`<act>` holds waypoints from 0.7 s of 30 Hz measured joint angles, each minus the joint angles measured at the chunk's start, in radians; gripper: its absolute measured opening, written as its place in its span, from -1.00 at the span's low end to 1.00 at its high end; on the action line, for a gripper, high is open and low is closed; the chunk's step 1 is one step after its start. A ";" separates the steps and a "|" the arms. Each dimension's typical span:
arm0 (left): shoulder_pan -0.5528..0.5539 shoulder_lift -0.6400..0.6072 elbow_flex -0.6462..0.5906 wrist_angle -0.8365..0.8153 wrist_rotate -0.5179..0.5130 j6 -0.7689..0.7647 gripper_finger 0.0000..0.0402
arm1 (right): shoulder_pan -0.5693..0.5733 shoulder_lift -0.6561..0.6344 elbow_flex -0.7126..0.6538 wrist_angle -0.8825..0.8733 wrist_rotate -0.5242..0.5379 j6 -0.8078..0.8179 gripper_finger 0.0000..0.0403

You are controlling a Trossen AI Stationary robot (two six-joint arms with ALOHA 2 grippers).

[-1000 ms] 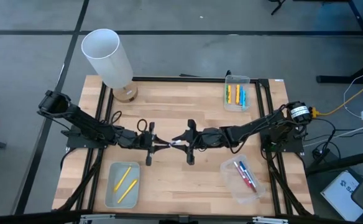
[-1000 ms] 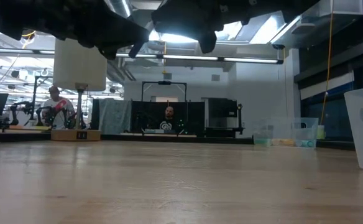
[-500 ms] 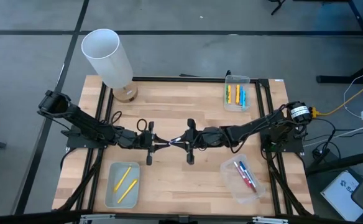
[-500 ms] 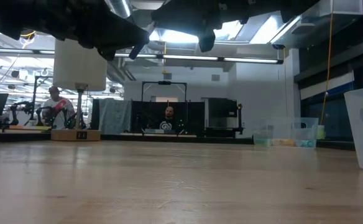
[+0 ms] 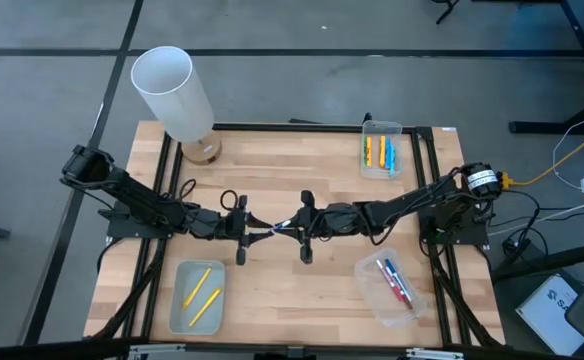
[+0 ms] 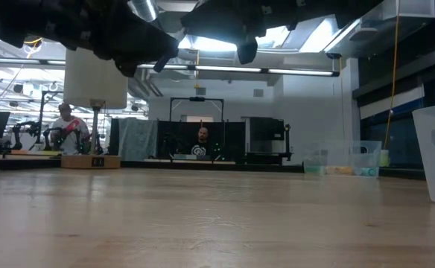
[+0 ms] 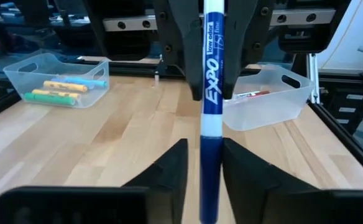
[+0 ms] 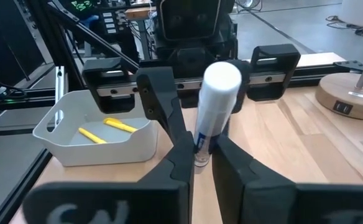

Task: Pick & Place Markers
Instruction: Put the dark blue marker pen into the bottom transparent bin

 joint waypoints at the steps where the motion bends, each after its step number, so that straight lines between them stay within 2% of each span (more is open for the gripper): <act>1: 0.000 0.000 0.000 0.000 0.000 0.000 -0.52 | 0.000 0.000 0.000 -0.001 -0.001 0.000 -0.81; 11: 0.000 0.000 0.000 -0.003 0.002 0.005 -0.14 | 0.000 0.000 0.000 -0.012 -0.033 0.010 -0.81; 21: 0.000 -0.009 0.000 -0.019 0.007 0.007 0.00 | 0.000 0.000 0.000 -0.042 -0.032 0.032 -0.81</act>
